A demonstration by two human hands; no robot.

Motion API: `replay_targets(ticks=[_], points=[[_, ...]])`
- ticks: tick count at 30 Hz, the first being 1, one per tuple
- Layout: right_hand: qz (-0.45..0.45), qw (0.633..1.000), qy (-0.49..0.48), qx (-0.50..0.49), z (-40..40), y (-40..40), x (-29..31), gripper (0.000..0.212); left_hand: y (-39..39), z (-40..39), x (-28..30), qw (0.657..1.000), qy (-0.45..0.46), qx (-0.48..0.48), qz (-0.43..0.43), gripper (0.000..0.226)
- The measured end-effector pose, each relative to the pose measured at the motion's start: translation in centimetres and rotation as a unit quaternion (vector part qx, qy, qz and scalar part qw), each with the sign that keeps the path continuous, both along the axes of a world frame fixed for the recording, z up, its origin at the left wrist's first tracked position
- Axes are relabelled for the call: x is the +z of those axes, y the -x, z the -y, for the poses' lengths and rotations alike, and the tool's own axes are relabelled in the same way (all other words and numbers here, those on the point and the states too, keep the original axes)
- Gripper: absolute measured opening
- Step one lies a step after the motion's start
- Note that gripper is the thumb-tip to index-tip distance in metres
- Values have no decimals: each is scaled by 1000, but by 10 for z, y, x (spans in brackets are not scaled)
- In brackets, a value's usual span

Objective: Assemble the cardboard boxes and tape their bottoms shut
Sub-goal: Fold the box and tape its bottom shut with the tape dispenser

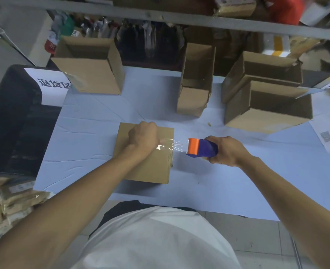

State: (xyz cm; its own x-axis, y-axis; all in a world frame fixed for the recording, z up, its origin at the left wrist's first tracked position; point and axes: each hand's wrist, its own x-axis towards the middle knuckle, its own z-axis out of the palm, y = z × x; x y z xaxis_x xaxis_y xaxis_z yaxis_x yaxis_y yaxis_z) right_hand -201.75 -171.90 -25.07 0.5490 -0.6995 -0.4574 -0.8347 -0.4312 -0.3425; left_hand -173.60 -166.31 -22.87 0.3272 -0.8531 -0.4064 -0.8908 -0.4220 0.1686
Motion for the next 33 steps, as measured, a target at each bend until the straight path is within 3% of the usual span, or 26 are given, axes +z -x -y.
replay_targets(ticks=[3,5,7,9,11,14,15,19,20,21,23,26,29,33], points=[[-31,999,4,11,2,-8,-2,65,-3,8,2,995,-21,-56,82,38],[-46,999,4,14,4,-14,-2,63,-8,9,0,994,-13,-91,62,33],[-67,997,6,23,3,-21,-1,59,-7,5,-9,981,15,-189,-36,15],[-88,996,-1,25,3,-32,-1,54,-1,0,-12,953,-18,-259,-158,16],[-111,994,-19,8,2,-51,1,45,3,1,-15,949,-58,-244,-190,3],[-184,982,-31,16,-6,-72,1,37,8,0,-12,965,-71,-91,-237,29],[-190,981,-25,15,-10,-73,-1,37,11,2,-11,965,-70,-79,-240,31],[-138,989,-15,-48,-25,-56,-3,37,21,-5,-6,965,-70,-184,-172,8],[-124,990,-10,-68,-28,-49,-2,38,21,-5,-8,962,-70,-208,-162,10],[-103,991,-4,-86,-32,-42,-1,39,19,-5,-11,961,-63,-207,-172,26],[-38,993,10,-107,-39,-30,1,44,14,-8,-10,951,-20,-120,-284,47],[92,987,14,-127,-50,-22,8,55,12,-13,-11,905,72,47,-418,30],[173,975,12,-138,-58,-26,20,62,18,-21,-10,883,35,83,-461,15],[216,967,17,-131,-64,-33,30,65,15,-27,-6,804,-43,141,-576,12]])
